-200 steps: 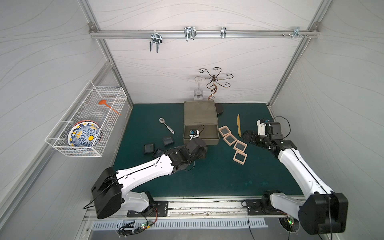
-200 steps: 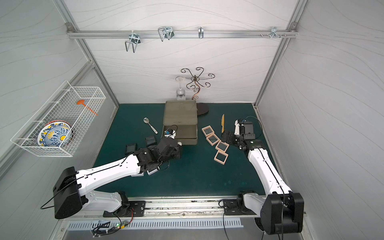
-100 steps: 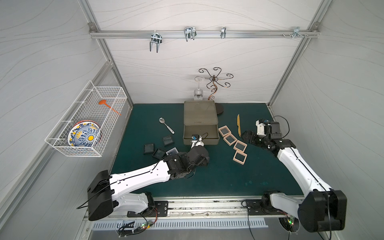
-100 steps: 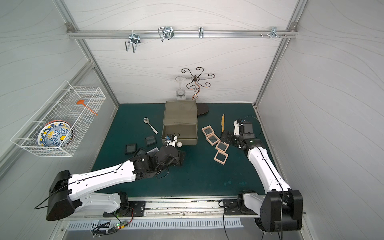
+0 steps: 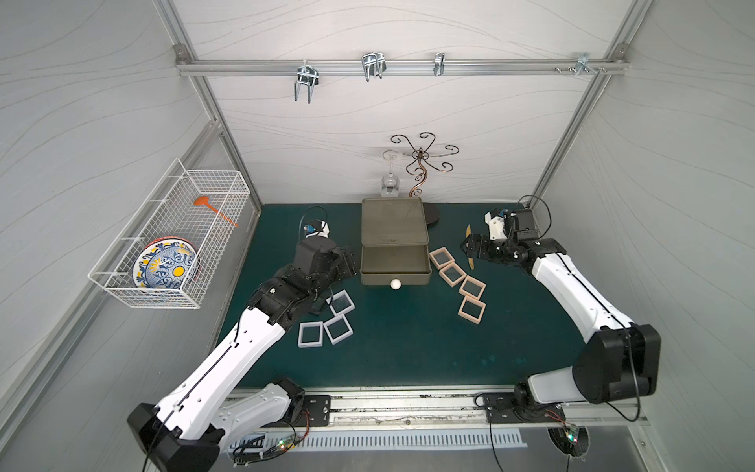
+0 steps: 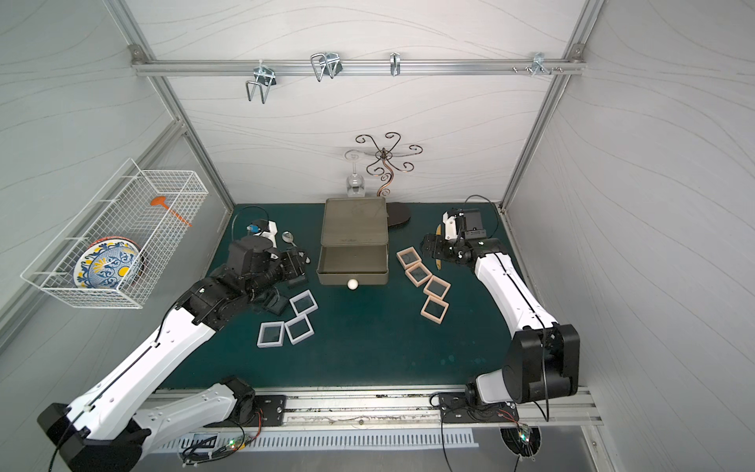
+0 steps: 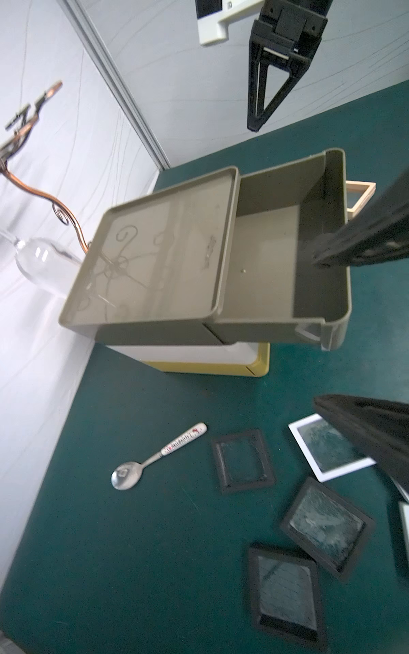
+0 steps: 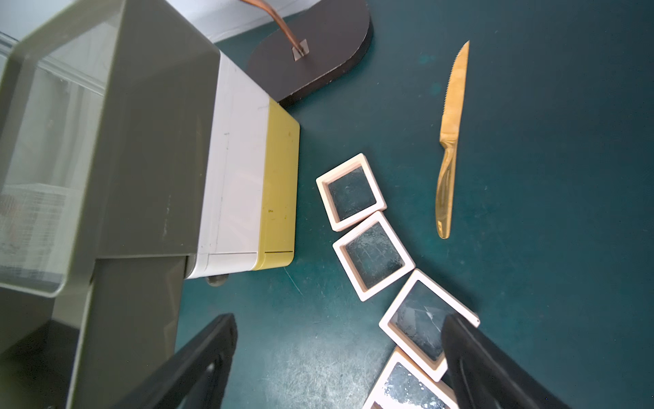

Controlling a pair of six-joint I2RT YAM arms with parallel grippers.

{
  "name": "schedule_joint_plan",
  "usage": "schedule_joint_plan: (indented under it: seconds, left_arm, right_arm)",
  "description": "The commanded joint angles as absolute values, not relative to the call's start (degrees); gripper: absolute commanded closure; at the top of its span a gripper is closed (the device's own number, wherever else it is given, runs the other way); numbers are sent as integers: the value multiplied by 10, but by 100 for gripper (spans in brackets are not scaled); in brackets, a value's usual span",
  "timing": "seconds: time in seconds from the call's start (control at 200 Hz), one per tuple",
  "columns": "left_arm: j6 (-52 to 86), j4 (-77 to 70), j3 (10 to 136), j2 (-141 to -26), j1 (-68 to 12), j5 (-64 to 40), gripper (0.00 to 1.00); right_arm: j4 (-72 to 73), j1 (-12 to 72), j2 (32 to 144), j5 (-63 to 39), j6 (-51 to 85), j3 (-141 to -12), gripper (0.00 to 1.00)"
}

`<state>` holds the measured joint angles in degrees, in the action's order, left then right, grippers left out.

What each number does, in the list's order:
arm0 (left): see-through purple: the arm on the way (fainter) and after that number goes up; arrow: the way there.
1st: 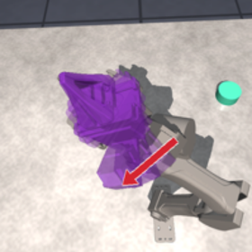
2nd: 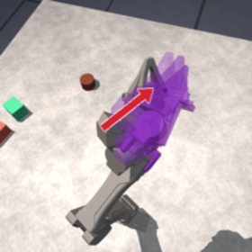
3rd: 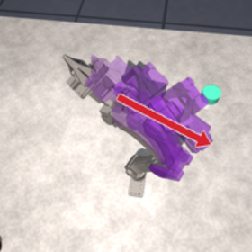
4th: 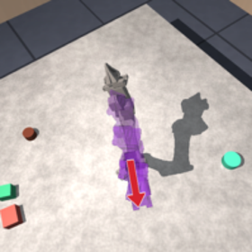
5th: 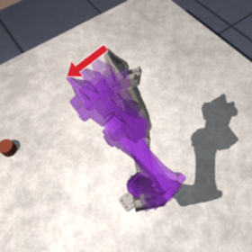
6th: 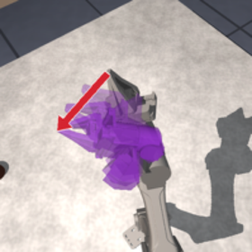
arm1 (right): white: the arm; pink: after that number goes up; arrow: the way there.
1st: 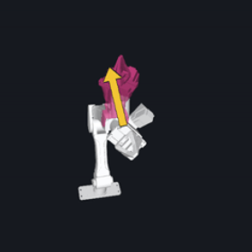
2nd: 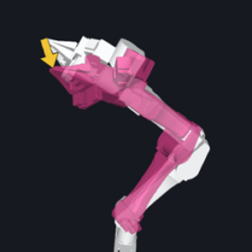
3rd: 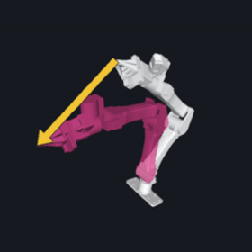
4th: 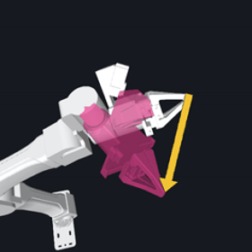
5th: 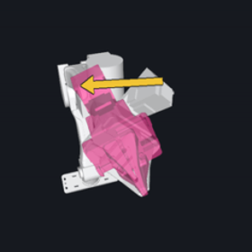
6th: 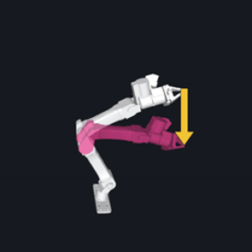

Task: Place the brooch boxes into the drawer by color
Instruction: Adjust the drawer in the storage box.

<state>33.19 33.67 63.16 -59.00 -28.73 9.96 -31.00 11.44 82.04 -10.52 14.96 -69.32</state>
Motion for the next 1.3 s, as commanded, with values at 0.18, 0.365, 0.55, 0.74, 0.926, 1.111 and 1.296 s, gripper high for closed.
schedule_joint_plan:
  seconds: [0.18,0.365,0.55,0.74,0.926,1.111,1.296]
  left_arm:
    - [290,338,655,-662,-214,-96,39]
    - [288,334,676,-707,-208,-133,39]
    - [285,328,693,-729,-207,-139,47]
    - [286,333,700,-759,-208,-144,63]
    - [283,344,703,-766,-208,-124,67]
    - [286,345,702,-770,-210,-117,73]
    - [289,347,701,-777,-226,-102,77]
  right_arm:
    - [-376,120,901,-103,126,-757,12]
    - [-364,121,911,-103,132,-745,14]
    - [-364,127,912,-98,128,-735,14]
    - [-367,127,924,-99,124,-742,13]
    - [-367,127,930,-100,116,-744,14]
    - [-361,128,935,-102,111,-739,14]
    - [-360,127,942,-106,104,-740,13]
